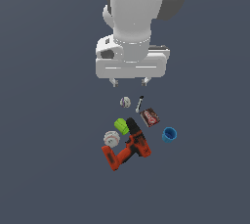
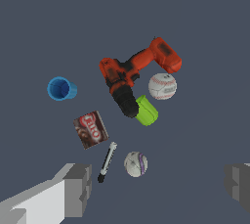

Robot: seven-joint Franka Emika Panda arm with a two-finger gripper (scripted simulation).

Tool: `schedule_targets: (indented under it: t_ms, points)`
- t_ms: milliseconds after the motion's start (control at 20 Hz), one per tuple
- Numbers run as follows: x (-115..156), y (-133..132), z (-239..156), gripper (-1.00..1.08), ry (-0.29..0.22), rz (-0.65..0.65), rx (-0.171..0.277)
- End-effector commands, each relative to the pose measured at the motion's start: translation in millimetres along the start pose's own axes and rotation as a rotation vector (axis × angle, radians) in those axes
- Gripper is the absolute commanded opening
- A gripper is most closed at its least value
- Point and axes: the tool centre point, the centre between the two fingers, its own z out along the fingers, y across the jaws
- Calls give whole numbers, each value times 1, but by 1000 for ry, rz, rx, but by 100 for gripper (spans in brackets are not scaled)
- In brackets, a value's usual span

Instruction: Pick up a designated object from a clutter of objects.

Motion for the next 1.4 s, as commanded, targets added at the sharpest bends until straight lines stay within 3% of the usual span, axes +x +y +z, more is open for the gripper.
schedule_targets:
  t_ms: [0, 800, 1350]
  points:
    - [0, 0, 0, 100, 0, 0, 0]
    - [4, -2, 7, 100, -1, -9, 14]
    - [-8, -17, 61, 100, -2, 65, 3]
